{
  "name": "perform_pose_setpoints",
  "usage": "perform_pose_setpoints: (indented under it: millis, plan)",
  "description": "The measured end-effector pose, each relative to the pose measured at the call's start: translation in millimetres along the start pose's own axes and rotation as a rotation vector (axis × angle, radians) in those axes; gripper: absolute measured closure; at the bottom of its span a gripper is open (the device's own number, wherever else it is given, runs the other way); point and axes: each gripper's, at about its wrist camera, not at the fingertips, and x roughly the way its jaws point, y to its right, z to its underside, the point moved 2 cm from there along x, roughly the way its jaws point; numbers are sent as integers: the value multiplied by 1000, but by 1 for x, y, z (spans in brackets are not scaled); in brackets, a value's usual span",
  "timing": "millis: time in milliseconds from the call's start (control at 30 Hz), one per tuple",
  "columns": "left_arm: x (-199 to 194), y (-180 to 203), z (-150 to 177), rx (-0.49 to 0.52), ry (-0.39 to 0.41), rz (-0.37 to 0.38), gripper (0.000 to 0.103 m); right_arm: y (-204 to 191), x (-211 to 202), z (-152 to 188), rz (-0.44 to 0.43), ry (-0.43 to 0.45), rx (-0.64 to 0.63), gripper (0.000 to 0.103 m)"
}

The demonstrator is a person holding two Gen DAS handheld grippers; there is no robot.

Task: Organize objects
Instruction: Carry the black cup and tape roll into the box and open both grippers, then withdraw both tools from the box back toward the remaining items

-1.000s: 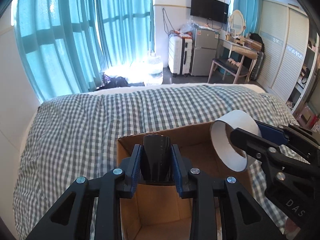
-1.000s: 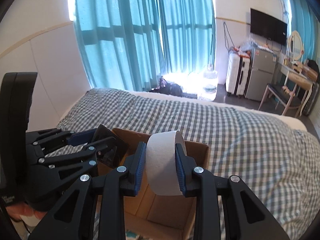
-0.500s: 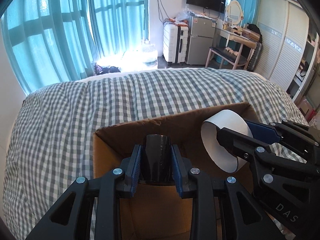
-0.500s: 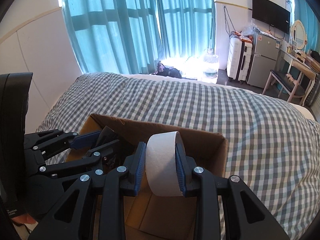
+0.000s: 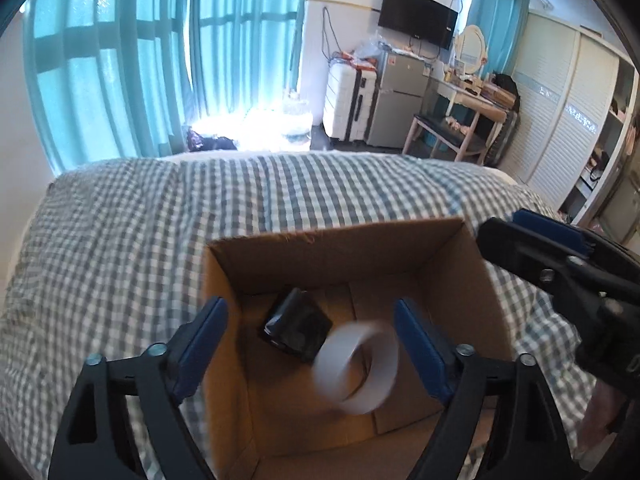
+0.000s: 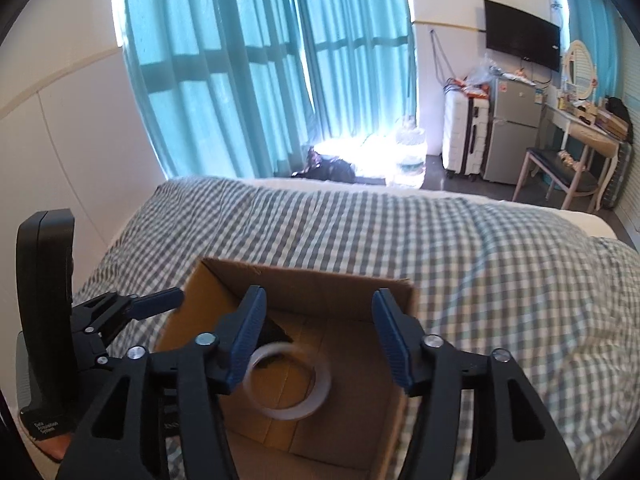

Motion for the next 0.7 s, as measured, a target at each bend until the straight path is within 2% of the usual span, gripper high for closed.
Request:
perform_pose_setpoints:
  millis: [100,267,467,700]
  plan:
    - [-31,4,-12,-3,39,-23,7,2,-31,-9,17,35,-3,27]
    - [-100,13,-18,21,131,-85,3,-3,-98,-21,37,96,-16,16]
    - [-171,22,-19,30,206,-142,1,-23,-170,-16,57,144,-68,12]
    - [-229,32,2,48,270,-197,0,-51,-235,18,58,202,-144,10]
